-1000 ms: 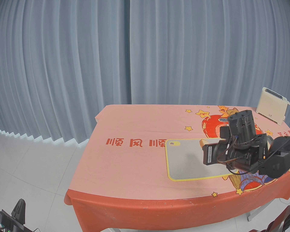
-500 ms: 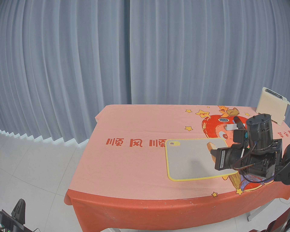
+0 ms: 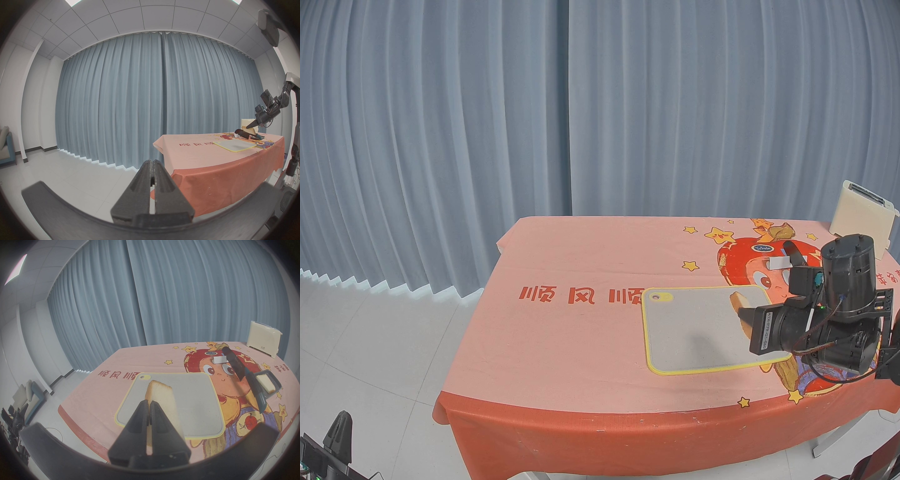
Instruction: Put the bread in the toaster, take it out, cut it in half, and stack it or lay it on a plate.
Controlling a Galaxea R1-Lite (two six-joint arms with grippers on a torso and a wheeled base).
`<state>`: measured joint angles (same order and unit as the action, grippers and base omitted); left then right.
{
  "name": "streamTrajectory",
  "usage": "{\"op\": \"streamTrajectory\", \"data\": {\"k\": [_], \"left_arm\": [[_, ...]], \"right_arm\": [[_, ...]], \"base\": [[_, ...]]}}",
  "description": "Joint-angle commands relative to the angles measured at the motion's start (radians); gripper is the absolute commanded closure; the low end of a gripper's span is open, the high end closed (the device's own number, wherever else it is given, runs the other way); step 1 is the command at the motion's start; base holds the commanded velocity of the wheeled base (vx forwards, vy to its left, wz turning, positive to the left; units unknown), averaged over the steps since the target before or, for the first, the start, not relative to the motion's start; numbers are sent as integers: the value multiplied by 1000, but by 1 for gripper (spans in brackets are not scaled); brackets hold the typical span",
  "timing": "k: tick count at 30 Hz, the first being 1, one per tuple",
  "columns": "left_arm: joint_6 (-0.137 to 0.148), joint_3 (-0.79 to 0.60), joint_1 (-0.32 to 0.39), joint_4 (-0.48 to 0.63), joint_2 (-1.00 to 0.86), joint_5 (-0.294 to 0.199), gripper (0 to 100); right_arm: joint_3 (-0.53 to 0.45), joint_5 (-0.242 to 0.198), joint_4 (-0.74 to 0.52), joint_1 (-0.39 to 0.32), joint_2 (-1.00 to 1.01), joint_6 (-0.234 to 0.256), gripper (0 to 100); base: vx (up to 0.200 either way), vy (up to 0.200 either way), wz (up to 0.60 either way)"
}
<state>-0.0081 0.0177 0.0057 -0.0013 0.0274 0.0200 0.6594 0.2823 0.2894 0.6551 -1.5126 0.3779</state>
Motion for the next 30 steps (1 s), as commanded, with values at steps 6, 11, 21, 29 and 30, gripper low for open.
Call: {"op": "streamTrajectory", "data": {"k": [6, 11, 21, 29, 30], "left_arm": [[-1, -18, 0, 0, 2, 1, 100], [-1, -18, 0, 0, 2, 1, 100], [-1, -18, 0, 0, 2, 3, 100], [-1, -18, 0, 0, 2, 3, 100], [-1, -18, 0, 0, 2, 3, 100]], "right_arm": [[-17, 0, 1, 6, -3, -5, 100], [-15, 1, 1, 6, 6, -7, 100], [-37, 6, 65, 6, -1, -7, 100], [-58, 8, 114, 6, -9, -8, 100], [-60, 8, 114, 6, -9, -8, 100]], "base": [[0, 0, 0], [0, 0, 0], [0, 0, 0], [0, -150, 0], [0, -200, 0]]}}
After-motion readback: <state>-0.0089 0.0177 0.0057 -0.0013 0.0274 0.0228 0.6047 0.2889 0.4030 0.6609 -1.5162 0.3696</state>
